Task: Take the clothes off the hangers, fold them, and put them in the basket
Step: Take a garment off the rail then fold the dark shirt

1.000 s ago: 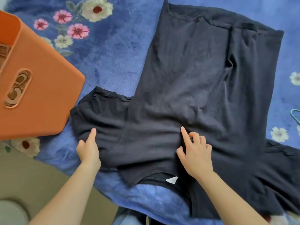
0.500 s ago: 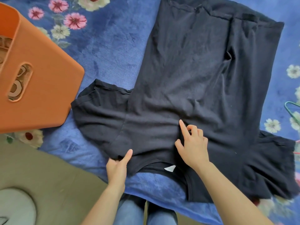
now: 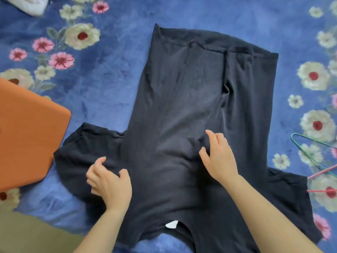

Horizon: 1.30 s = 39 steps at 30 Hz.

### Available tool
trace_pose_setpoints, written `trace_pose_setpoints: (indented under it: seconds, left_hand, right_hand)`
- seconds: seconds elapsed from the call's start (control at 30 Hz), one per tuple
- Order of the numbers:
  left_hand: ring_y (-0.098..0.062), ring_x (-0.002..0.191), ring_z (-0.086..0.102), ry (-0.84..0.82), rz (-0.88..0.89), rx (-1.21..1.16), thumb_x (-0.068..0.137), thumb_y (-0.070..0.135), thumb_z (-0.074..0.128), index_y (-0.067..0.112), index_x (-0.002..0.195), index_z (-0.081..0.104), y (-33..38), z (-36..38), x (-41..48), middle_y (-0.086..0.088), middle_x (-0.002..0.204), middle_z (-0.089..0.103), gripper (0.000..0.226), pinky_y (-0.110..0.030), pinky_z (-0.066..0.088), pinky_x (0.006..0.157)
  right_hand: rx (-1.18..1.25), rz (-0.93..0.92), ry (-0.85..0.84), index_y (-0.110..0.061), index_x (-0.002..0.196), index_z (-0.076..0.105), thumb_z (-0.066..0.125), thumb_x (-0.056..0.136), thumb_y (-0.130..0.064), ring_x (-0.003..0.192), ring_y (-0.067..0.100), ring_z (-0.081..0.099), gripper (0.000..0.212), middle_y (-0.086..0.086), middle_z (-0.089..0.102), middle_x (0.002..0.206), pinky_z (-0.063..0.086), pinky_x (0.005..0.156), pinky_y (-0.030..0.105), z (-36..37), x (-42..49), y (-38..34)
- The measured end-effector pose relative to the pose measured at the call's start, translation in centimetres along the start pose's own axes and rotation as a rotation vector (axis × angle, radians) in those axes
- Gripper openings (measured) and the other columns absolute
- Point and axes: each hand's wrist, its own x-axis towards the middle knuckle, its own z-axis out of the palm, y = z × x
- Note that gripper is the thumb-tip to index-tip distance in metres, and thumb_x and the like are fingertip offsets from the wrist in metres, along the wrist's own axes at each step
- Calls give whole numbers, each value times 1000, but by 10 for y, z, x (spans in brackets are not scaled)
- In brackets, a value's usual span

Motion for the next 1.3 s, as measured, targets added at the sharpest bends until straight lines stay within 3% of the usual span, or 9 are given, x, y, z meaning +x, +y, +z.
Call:
trace_pose_setpoints:
  seconds: [0.2, 0.3, 0.53, 0.73, 0.83, 0.93, 1.03, 1.13, 1.3]
  left_hand:
    - [-22, 135, 25, -302, 748, 228, 97, 27, 51, 22, 142, 43, 148, 85, 76, -1, 149, 31, 46, -45, 21, 109]
    - [-21, 143, 17, -350, 938, 420, 103, 38, 37, 25, 151, 28, 203, 121, 122, -1, 160, 19, 51, -41, 16, 113]
    - [-39, 120, 40, -313, 775, 255, 104, 38, 32, 30, 154, 18, 307, 170, 176, -18, 135, 40, 54, -47, 35, 99]
    - [-42, 102, 57, -277, 788, 370, 104, 37, 29, 31, 145, 33, 339, 179, 232, -19, 117, 62, 42, -44, 43, 87]
    - [-33, 66, 65, -349, 790, 450, 100, 45, 39, 23, 119, 43, 347, 176, 238, -13, 85, 65, 29, -44, 54, 81]
    - [-28, 47, 65, -420, 770, 516, 98, 40, 48, 18, 101, 45, 353, 169, 241, -10, 65, 65, 22, -40, 58, 69]
    - [-28, 55, 66, -300, 816, 373, 97, 35, 51, 18, 92, 50, 359, 163, 250, -8, 57, 63, 18, -38, 53, 73]
    - [-35, 87, 64, -119, 762, 145, 96, 37, 52, 20, 92, 51, 362, 157, 270, -14, 66, 66, 18, -43, 45, 83]
    - [-41, 94, 64, -6, 588, -81, 83, 54, 50, 29, 92, 51, 350, 167, 295, -16, 95, 69, 27, -50, 50, 88]
  right_hand:
    - [-161, 104, 50, -16, 153, 27, 42, 100, -32, 141, 23, 29, 57, 5, 31, 155, 31, 108, 42, -35, 95, 56]
    - [-200, 141, 15, -23, 154, 21, 32, 103, -37, 145, 20, 21, 54, 2, 19, 161, 27, 110, 41, -49, 140, 80]
    - [12, 208, 211, -24, 153, 24, 30, 104, -30, 124, 27, 42, 50, 5, 46, 138, 37, 97, 42, -80, 246, 100]
    - [199, 331, 86, -39, 153, 20, 35, 90, -8, 113, 31, 54, 72, 9, 53, 139, 44, 94, 36, -114, 300, 111]
    - [115, 373, 31, -30, 136, 42, 44, 87, -17, 93, 31, 60, 52, 8, 58, 128, 49, 90, 37, -122, 309, 118]
    - [-10, 416, 4, -19, 111, 48, 49, 87, -25, 69, 25, 65, 24, 9, 64, 92, 52, 75, 36, -127, 311, 122]
    - [-38, 439, 114, -11, 95, 56, 49, 84, -21, 74, 28, 67, 17, 11, 65, 70, 49, 70, 33, -135, 315, 129]
    - [-4, 486, 414, -7, 98, 58, 49, 85, -15, 99, 40, 56, 18, 21, 61, 97, 40, 76, 38, -146, 322, 143]
    - [196, 556, 563, -4, 116, 53, 50, 95, -18, 114, 39, 51, 26, 24, 59, 120, 38, 89, 40, -132, 331, 159]
